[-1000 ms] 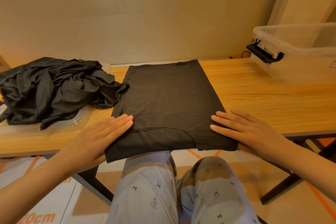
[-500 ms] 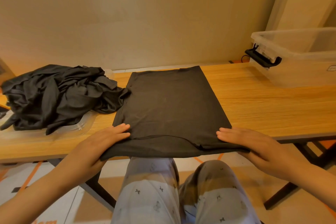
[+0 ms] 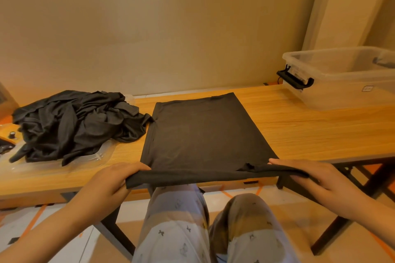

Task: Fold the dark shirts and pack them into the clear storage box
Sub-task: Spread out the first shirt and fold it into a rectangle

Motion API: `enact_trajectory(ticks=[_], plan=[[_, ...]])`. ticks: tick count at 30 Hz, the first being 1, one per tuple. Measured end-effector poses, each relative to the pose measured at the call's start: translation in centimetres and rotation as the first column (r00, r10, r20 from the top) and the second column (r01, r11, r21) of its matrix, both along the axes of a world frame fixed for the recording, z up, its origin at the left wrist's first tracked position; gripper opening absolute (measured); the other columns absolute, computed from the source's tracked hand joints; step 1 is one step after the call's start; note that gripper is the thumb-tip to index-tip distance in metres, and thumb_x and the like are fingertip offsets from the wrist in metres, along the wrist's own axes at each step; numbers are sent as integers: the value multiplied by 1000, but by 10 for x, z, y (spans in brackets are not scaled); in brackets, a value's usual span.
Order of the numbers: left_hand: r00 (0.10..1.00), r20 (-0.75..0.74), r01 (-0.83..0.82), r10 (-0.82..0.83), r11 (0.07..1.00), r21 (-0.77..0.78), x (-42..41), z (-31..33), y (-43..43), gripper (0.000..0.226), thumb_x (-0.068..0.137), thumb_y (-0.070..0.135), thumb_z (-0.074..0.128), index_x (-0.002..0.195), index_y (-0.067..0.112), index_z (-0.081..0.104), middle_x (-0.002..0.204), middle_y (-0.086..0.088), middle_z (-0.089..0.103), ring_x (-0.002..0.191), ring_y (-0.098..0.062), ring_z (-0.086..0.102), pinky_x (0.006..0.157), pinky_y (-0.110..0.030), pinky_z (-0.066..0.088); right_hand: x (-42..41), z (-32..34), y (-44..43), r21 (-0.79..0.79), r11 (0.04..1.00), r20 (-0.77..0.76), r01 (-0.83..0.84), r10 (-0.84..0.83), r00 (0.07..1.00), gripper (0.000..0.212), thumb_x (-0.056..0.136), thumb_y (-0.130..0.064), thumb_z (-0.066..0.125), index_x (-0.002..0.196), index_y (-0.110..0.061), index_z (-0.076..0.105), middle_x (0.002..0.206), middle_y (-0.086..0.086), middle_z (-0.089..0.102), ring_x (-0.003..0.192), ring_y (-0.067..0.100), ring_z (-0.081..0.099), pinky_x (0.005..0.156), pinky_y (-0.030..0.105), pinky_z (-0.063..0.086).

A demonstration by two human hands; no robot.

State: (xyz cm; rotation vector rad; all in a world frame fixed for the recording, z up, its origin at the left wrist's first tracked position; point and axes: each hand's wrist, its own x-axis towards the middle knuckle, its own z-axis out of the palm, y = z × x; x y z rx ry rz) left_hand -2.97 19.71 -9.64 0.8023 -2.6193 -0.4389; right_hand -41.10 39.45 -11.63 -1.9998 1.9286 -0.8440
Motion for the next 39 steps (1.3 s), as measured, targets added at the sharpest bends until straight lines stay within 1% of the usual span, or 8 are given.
enact_trajectory(ticks=[4,8,12,17,20,24,29,39], plan=[[999,-17,-47,49,991,129,-4,9,-3,56,92,-2,50,102,53,53,82,19,65,75,-3,59,62,-18,45,5,11,-4,-46,998,201,30,-20,979,47,79,-81,32,122,-67,46,121,-23,62,117,9,57,100,29,45],[995,-101,-4,26,977,213,-15,29,-15,36,96,9,50,92,42,62,84,9,65,82,-11,59,72,-24,46,14,34,-26,-177,983,481,58,35,876,39,86,-26,47,104,-54,66,110,-23,68,112,-6,56,90,4,40],[991,-124,-10,58,934,358,-30,57,-47,31,85,55,47,84,29,65,83,-2,63,78,-14,58,78,-34,46,10,60,-63,-208,975,701,82,89,708,32,82,-18,48,98,-25,76,103,-5,73,102,6,64,81,13,50],[980,-137,-35,141,810,586,-66,89,-124,29,87,46,60,96,22,73,95,0,73,92,-20,69,72,-22,53,-19,87,-163,-94,971,838,219,-42,544,25,95,-13,47,102,-17,71,101,-2,73,96,12,67,75,25,53],[963,-50,-159,266,706,690,-94,87,-184,34,87,47,62,109,21,66,94,3,75,85,-15,72,69,-25,57,-43,81,-237,78,958,815,276,-221,535,22,98,-15,49,99,-22,70,102,5,70,94,18,65,78,31,51],[883,226,-447,411,592,670,-123,47,-244,28,97,37,53,105,12,62,91,-5,70,81,-21,68,76,-30,56,-67,33,-309,359,854,548,376,-519,656,10,96,-14,55,103,-14,63,87,7,60,73,16,57,57,27,49],[796,167,-596,582,705,385,-138,-3,-266,37,97,34,53,68,13,45,65,-2,51,60,-15,49,59,-28,39,-73,9,-330,207,809,416,550,-582,699,19,88,-21,67,106,-23,59,88,2,62,78,17,61,67,33,50],[773,71,-634,630,766,109,-136,-17,-260,12,97,38,49,91,29,54,83,8,60,83,-16,60,70,-33,51,-75,1,-333,-35,800,278,599,-568,775,28,92,-9,57,115,-27,59,101,-7,60,76,9,55,59,25,40]])
